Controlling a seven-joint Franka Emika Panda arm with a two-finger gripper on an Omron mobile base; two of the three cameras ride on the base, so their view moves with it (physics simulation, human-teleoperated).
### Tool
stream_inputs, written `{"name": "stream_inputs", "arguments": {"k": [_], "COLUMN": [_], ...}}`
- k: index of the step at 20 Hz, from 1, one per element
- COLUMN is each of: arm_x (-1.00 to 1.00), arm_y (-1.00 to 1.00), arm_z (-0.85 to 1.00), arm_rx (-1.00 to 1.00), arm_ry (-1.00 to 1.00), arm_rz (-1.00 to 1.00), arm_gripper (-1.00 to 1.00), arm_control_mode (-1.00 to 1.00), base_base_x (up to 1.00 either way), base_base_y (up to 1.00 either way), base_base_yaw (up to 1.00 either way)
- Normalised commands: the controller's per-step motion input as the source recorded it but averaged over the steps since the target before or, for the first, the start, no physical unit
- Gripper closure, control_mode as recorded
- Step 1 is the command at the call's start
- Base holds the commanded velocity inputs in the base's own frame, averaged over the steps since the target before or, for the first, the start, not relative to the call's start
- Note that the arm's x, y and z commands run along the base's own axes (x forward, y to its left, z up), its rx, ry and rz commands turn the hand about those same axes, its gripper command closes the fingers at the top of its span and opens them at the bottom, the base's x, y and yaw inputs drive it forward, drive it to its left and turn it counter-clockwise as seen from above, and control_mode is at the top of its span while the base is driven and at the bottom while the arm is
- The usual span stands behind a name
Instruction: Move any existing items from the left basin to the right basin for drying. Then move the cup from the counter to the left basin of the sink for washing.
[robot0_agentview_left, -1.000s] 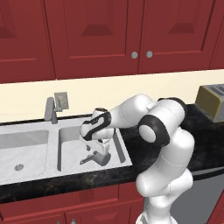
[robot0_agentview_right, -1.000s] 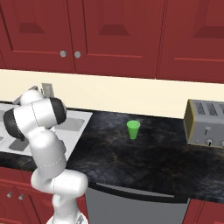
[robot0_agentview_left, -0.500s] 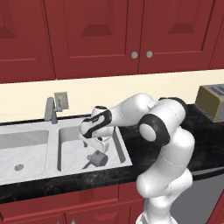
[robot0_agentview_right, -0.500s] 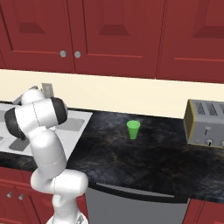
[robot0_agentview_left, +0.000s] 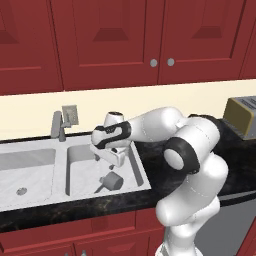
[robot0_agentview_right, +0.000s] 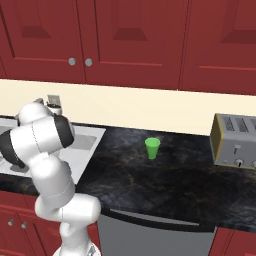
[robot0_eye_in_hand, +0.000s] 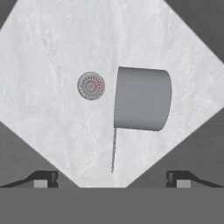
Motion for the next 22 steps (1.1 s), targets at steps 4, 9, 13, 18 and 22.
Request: {"name": "stream_inputs", "arguments": {"k": [4,9,13,18,22], "arm_x": [0.0,0.0,0.0,0.0,0.0], "arm_y": [-0.14,-0.29,-0.33,-0.36,-0.43], "arm_z": [0.35,0.17,0.01,0.0,0.1], "arm_rx": [0.0,0.0,-0.02,0.0,0.0], "arm_ry": [0.0,0.0,0.0,0.0,0.0], "arm_rz": [0.0,0.0,0.0,0.0,0.0], "arm_gripper": [-1.0,-1.0,-1.0,-1.0,-1.0], "arm_control_mode": [-1.0,-1.0,-1.0,-1.0,-1.0], "base_base_x": [0.0,0.0,0.0,0.0,0.0], "base_base_y": [0.0,0.0,0.0,0.0,0.0], "base_base_yaw": [0.0,0.0,0.0,0.0,0.0]}}
